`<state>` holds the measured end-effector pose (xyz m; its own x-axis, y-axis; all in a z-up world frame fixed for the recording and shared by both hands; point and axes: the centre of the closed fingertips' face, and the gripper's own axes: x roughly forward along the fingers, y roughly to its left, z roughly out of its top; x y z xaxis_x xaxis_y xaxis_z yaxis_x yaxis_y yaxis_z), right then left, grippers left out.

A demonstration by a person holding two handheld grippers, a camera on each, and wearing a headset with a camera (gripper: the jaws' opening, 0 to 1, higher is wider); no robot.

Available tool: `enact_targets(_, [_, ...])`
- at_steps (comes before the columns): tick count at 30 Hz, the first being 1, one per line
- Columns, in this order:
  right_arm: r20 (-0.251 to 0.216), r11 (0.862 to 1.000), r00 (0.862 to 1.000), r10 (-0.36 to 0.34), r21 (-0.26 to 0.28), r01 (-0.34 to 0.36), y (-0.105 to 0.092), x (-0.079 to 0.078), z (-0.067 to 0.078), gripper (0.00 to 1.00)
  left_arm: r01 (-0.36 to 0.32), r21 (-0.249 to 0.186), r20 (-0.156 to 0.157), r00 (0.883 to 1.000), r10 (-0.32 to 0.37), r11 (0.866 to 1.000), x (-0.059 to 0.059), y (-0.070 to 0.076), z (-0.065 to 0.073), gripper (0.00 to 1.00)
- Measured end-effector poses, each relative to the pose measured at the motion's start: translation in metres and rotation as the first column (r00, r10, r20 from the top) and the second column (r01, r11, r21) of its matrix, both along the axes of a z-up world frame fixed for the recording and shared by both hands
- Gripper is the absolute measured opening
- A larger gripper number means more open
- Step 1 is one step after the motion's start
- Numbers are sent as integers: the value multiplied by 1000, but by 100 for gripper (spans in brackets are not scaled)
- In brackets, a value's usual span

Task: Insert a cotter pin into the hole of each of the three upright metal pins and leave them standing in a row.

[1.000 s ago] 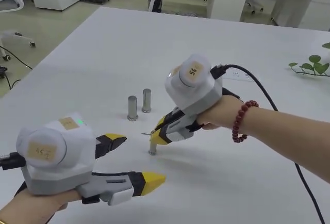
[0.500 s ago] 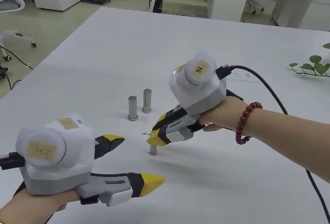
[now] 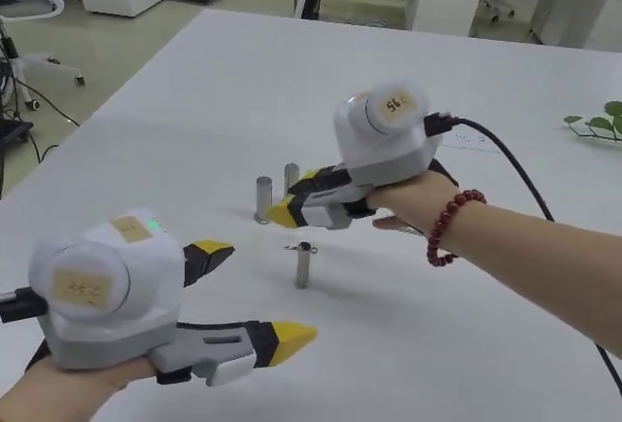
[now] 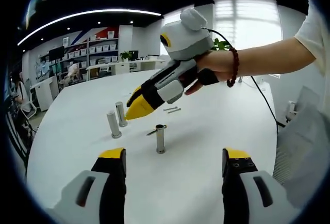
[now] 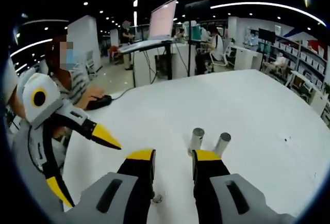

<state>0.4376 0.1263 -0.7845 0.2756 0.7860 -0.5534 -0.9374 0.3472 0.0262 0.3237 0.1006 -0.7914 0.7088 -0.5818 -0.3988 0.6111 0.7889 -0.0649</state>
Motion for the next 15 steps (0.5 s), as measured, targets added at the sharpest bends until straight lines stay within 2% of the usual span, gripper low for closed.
enact_targets(3, [-25, 998, 999, -48, 46, 49, 7, 10, 0, 30, -16, -10, 7, 1000, 16, 1000, 0, 3, 1, 77])
enact_targets(9, [-7, 995, 995, -100, 15, 101, 9, 31, -16, 30, -36, -24, 9, 999, 36, 999, -1, 6, 4, 80])
enact_targets(15, [-41, 989, 989, -140, 32, 142, 14, 41, -28, 30, -47, -29, 14, 999, 48, 998, -1, 8, 7, 81])
